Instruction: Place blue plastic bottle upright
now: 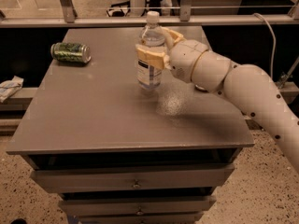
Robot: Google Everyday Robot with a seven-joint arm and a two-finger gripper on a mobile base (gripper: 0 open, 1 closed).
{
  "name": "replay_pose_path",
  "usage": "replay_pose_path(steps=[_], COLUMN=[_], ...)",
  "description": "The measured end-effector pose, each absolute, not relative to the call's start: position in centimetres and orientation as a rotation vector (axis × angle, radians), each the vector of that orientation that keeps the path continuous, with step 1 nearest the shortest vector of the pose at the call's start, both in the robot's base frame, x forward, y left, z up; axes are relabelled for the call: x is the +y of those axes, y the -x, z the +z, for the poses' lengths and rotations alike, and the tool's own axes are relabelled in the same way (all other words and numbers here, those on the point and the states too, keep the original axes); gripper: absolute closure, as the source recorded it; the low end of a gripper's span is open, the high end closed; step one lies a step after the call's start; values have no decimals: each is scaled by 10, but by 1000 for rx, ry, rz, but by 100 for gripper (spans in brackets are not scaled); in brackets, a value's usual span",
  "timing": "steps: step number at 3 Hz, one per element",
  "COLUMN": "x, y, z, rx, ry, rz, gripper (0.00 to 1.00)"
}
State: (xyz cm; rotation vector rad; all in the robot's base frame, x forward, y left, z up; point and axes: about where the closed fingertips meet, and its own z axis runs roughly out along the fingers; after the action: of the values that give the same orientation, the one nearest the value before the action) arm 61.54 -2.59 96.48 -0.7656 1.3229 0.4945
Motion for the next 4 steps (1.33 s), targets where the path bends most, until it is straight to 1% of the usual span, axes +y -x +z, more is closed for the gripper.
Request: replay_pose_path(steps=[2,3,4], x=[-7,-4,-3], y=[-602,-599,-598], z=[948,944,940], rx=[1274,1265,1262], ry=[839,830,816], rz=[473,473,476], gripper=[100,87,56])
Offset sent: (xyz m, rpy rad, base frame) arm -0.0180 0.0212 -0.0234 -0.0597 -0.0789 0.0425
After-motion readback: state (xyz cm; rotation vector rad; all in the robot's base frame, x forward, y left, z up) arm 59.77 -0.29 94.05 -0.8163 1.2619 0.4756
